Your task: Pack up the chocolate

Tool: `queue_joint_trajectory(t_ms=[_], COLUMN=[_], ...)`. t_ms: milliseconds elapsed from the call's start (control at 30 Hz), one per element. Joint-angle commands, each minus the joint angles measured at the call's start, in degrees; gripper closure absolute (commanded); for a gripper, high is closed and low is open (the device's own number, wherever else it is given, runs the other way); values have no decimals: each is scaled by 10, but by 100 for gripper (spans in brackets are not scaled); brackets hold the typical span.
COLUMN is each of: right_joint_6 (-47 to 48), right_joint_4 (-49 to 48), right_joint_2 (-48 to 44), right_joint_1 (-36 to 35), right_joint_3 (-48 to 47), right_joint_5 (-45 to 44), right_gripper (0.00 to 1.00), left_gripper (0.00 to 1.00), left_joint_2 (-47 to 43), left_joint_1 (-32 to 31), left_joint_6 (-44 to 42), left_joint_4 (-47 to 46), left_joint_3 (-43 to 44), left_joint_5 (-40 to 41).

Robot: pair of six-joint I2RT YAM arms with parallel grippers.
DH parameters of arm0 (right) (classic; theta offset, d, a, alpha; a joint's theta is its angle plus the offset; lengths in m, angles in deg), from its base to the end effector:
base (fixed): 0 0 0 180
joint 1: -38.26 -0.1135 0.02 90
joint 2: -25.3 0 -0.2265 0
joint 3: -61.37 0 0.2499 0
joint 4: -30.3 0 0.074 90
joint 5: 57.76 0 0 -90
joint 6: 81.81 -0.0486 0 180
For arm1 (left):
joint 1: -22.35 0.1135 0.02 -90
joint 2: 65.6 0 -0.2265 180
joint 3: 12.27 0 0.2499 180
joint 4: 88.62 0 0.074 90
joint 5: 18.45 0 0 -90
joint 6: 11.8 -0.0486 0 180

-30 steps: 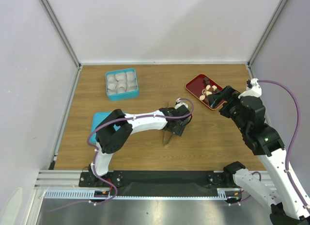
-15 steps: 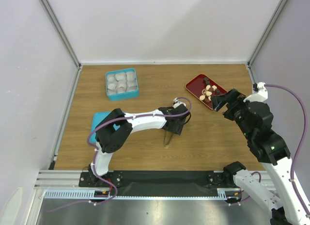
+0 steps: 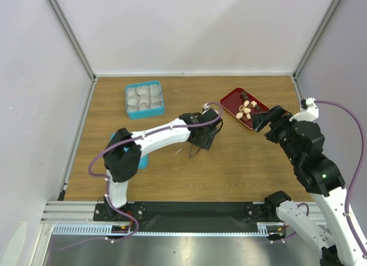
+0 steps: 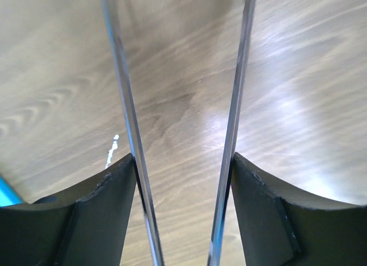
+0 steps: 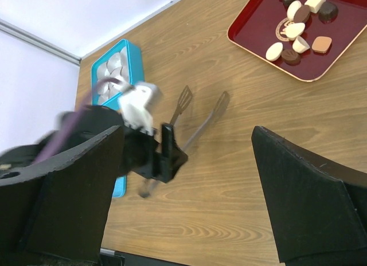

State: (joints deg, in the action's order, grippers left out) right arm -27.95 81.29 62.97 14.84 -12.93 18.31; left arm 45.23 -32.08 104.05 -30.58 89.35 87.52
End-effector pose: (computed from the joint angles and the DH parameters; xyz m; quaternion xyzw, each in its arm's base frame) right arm 0.1502 0.0523 0.3710 0.1608 0.7710 0.2192 0.5759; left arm 0.2400 -0.3126 0.1739 0.2131 0.9476 -0.0218 0.2371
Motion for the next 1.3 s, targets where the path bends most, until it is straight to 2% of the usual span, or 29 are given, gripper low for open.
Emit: queue_joint_trajectory(t_ms=[0, 500, 700, 833, 1100, 1267], right_joint_6=[5, 12, 36, 45, 48, 49], right_joint_4=[-5, 3, 13, 24, 30, 32], right_joint_2=[-3, -15, -9, -8, -27, -27], right_joint_1=[1, 1, 2, 2, 1, 1], right_joint_3=[-17, -31, -47, -67, -89, -91], right_joint_5=[-7, -25, -36, -56, -90, -93], right_gripper=[0, 0, 0, 0, 0, 0], left_gripper=[30, 36, 36, 37, 38, 38], left_joint_2=[-48, -61, -77, -51, 75, 100], left_joint_1=[3, 13, 13, 13, 13, 13], left_joint_6=[-36, -73, -134, -173, -214, -246], left_joint_4=[60, 118, 77, 73, 65, 24], left_joint_3=[59, 161, 197, 250, 397, 410], left_joint_5=[-5, -30, -73, -67, -81, -78])
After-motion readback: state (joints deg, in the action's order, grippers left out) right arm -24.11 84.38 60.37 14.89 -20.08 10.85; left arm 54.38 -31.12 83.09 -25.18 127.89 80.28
